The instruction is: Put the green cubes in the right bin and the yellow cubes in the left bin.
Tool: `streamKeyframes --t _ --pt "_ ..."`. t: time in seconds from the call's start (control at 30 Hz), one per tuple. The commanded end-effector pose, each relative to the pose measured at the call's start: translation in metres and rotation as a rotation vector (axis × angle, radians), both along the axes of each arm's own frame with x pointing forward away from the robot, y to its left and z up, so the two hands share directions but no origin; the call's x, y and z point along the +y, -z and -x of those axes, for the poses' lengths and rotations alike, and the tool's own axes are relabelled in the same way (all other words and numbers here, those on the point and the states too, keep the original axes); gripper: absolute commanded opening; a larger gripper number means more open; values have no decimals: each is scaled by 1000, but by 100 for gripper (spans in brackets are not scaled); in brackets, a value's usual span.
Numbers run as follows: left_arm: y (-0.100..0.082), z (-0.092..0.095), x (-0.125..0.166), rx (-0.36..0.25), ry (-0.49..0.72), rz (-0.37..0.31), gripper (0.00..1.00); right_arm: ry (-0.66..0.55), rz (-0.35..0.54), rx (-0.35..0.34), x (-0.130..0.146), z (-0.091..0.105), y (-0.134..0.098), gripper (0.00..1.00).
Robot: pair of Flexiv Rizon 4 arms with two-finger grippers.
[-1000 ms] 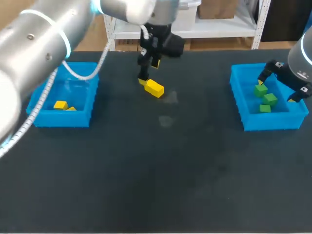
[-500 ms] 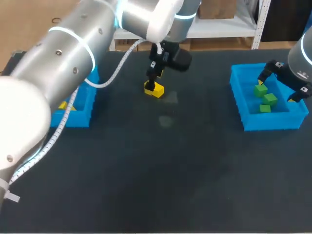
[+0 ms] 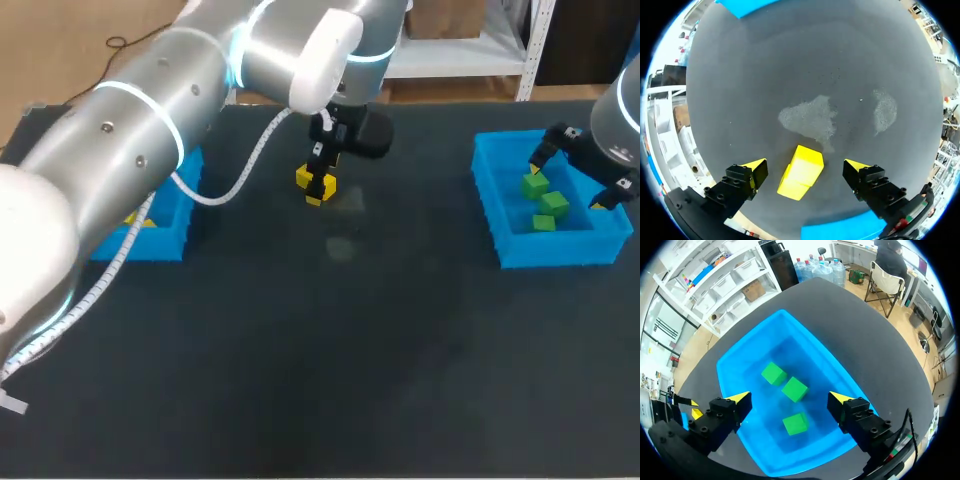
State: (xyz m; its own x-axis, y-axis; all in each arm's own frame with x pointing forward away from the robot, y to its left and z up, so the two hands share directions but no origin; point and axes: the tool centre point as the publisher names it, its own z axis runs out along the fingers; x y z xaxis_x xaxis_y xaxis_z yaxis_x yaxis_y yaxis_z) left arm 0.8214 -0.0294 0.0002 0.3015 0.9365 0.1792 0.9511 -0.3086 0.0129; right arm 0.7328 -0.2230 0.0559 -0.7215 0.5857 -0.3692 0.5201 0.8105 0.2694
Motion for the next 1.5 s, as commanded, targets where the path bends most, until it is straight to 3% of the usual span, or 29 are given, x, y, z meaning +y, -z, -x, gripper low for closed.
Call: streamKeyframes --t 0.03,0.13,0.17,0.2,0.27,0.33,0.47,0.7,0.83,0.87,0.9,0.93,1.0,1.03,1.33,1.4,1.5 --pt "4 8 11 -93 35 51 100 3 2 -10 0 3 1 100" --pt "6 8 13 -104 55 65 100 3 2 -10 0 3 1 100" --pt "7 8 13 -105 52 67 94 3 2 -10 0 3 1 100" --pt "7 8 13 -108 56 84 81 3 2 -10 0 3 1 100" --pt "8 8 13 -106 62 110 71 3 2 -10 0 3 1 100" --pt "8 9 12 -109 61 132 81 3 2 -10 0 3 1 100" --pt "9 11 10 -123 71 150 82 3 2 -10 0 3 1 100" --pt "12 14 6 -142 71 176 95 3 2 -10 0 3 1 100" --pt "12 14 3 -152 70 187 91 3 2 -10 0 3 1 100" --pt "12 14 2 -153 70 185 78 3 2 -10 0 3 1 100" --pt "12 14 2 -158 72 183 60 3 2 -10 0 3 1 100" --pt "12 13 1 -164 72 185 50 3 2 -10 0 3 1 100" --pt "13 12 1 -173 71 184 11 3 2 -10 0 3 1 100" --pt "13 11 1 -178 72 182 0 3 2 -10 0 3 1 100" --pt "9 13 0 -202 86 206 0 3 2 -10 0 3 1 100" --pt "-4 17 -4 -227 106 242 0 3 2 -10 0 3 1 100" --pt "-39 22 -13 -226 23 353 0 3 2 -10 0 3 1 100"
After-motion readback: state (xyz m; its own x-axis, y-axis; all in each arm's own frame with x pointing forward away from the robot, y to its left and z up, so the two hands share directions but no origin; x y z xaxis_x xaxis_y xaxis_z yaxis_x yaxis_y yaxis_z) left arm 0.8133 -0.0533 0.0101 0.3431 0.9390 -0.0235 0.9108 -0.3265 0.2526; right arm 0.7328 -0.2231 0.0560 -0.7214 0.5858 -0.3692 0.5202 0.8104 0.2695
